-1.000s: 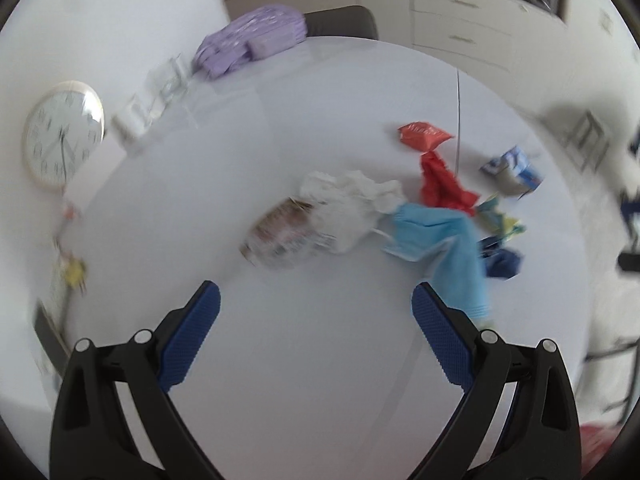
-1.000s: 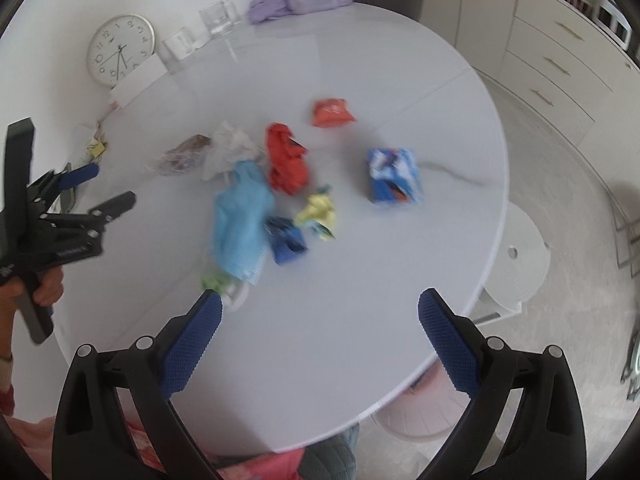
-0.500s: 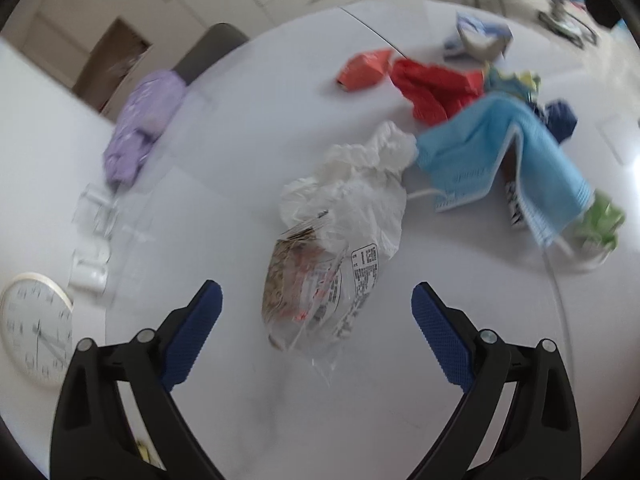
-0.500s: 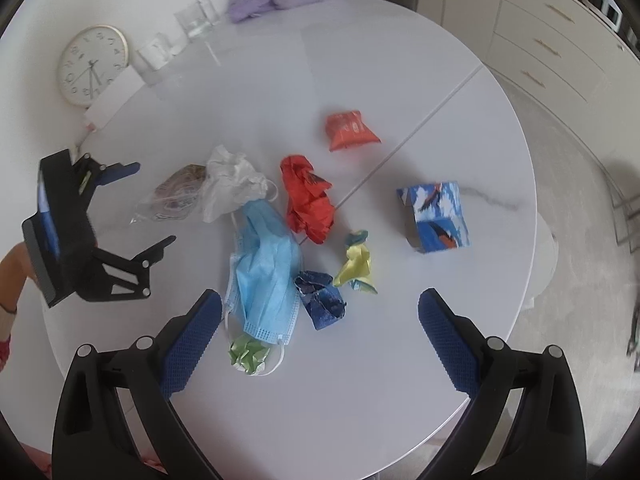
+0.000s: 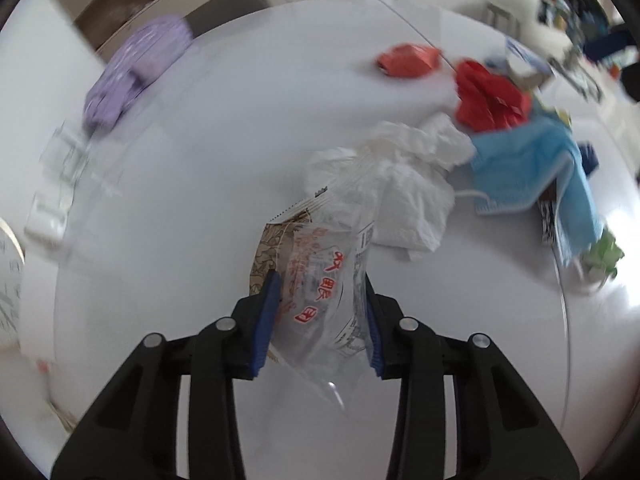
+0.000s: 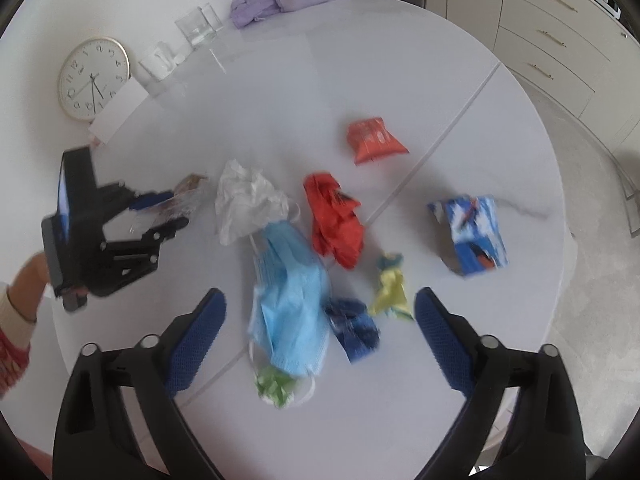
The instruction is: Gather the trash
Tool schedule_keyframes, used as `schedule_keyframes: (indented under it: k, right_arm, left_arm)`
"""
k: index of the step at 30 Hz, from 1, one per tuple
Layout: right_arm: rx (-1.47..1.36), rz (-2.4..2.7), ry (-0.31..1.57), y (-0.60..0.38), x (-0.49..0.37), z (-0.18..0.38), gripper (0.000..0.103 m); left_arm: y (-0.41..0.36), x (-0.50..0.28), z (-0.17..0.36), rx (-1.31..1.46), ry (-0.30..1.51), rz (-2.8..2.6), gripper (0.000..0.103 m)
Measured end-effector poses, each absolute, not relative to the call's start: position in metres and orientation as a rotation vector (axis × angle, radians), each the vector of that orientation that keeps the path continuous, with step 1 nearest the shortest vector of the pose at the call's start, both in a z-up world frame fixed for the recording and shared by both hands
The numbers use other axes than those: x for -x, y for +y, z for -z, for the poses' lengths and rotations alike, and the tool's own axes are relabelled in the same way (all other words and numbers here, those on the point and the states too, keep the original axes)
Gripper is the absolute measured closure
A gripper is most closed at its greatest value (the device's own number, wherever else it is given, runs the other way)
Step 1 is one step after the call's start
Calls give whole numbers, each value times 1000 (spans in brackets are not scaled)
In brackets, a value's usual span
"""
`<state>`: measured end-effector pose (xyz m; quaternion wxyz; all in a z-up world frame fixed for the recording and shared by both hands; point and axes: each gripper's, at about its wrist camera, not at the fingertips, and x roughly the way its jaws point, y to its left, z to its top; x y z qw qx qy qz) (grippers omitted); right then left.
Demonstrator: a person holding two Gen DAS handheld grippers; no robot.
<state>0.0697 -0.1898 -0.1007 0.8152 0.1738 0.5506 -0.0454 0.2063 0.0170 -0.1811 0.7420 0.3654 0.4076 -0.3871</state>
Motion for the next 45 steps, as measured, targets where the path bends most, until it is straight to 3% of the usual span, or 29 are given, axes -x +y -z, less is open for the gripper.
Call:
schedule_keyframes:
  k: [4,13,16,17,24,30,37,45]
  right_arm:
    - [-355,81,1152,-194,-98,110,15]
    - [-404,102,1265,-207,-151,165,36]
    - [-416,121,1300,-210,-158,180,50]
    - [-419,121,1308,-211,-159,185,64]
    - [-459,140,1259,-223,-155,176,67]
    - [-417,115,1151,-231,-128,123,67]
    - [-350,84,1107,-250,-37,75,67]
    - [-332,145,1146,-294,90,73,65]
  left_arm:
    - [34,-209,166,-671,933,771,66]
    - [64,-179,120,-372,956,639,66]
    - [60,-168,114,-339,960,636,66]
    - [58,-165,112,-337,963,635,66]
    - [40,-138,108,-337,979,626,66]
    - [14,-110,92,-333,986,605,66]
    - [-35,-54,69,-343,986,612,66]
    - [-122,28,72,-408,1044,718,66]
